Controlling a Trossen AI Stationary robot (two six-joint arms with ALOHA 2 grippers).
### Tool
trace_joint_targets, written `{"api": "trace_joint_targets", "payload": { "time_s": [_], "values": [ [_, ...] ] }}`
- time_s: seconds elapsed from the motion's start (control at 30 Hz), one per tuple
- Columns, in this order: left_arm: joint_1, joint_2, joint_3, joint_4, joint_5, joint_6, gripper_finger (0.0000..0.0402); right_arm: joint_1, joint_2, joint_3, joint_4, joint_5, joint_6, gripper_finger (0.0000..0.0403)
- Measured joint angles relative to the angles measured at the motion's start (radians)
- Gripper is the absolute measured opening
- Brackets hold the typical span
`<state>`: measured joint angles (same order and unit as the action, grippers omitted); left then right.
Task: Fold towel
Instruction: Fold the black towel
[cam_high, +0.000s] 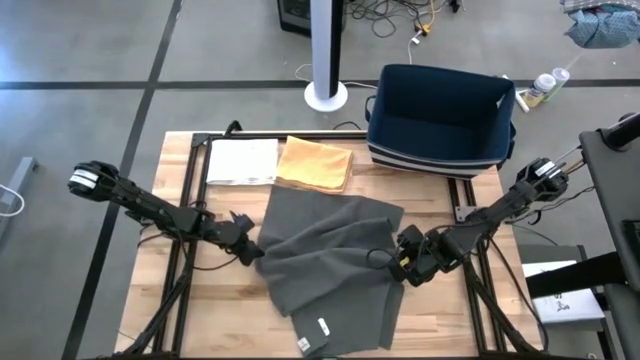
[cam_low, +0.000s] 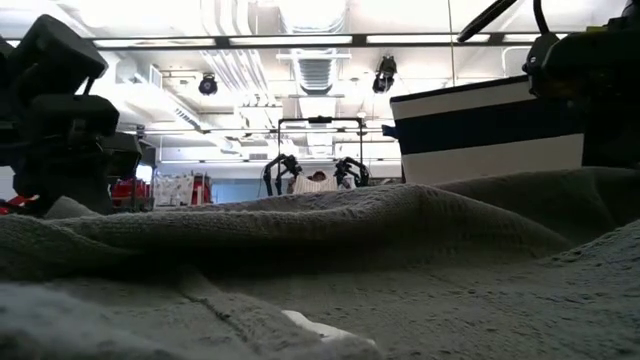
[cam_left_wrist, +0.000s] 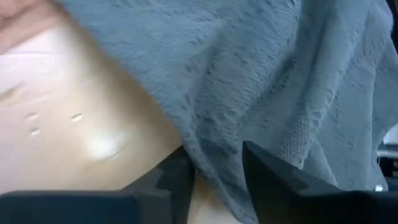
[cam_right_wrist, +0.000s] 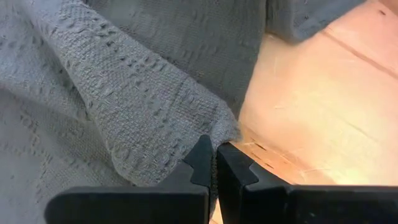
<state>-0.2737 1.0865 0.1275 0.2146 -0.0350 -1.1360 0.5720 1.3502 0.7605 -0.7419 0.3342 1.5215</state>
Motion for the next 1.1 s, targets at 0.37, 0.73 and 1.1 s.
{"api": "trace_joint_targets", "payload": {
  "time_s": [0.37, 0.73, 1.1],
  "values": [
    [0.010, -0.171, 0.134, 0.055, 0.049, 0.165, 0.0003, 0.054, -0.076, 0.100, 0.016, 0.220, -0.197, 0.0003],
    [0.043, -0.496, 0.551, -0.201, -0.214, 0.614, 0.0001, 0.134, -0.071, 0.206, 0.090, 0.258, -0.445, 0.0003],
    [0.045, -0.515, 0.481, -0.442, -0.373, 0.366, 0.0000, 0.163, 0.183, 0.186, 0.319, 0.210, -0.434, 0.0063]
  ]
}}
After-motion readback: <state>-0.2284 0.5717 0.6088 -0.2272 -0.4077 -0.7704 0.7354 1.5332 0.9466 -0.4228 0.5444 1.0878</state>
